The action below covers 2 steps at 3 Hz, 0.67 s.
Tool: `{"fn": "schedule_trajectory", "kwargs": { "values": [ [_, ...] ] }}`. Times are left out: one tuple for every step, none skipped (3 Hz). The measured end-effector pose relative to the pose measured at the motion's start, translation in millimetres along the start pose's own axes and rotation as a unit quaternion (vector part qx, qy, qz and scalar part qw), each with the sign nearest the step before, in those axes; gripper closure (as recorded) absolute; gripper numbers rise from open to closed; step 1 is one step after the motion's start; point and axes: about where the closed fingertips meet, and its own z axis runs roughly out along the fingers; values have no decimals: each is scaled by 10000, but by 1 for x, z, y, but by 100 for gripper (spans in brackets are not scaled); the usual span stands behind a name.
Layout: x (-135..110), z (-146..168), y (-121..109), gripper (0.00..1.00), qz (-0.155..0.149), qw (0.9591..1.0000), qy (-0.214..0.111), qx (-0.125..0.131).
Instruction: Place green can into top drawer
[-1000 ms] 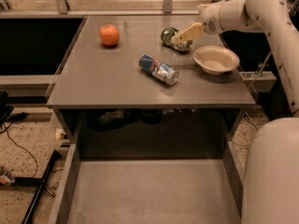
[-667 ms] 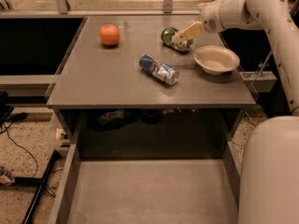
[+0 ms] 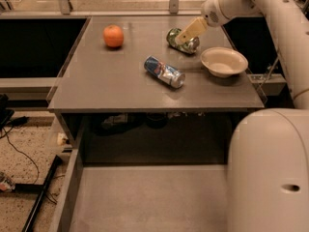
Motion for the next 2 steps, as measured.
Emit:
{"fn": "schedule_trajectory", "kwargs": {
  "values": [
    [6,0,4,0,96,9985,538,-44],
    [18,4,7,0,291,9955,895,-129]
  ]
}}
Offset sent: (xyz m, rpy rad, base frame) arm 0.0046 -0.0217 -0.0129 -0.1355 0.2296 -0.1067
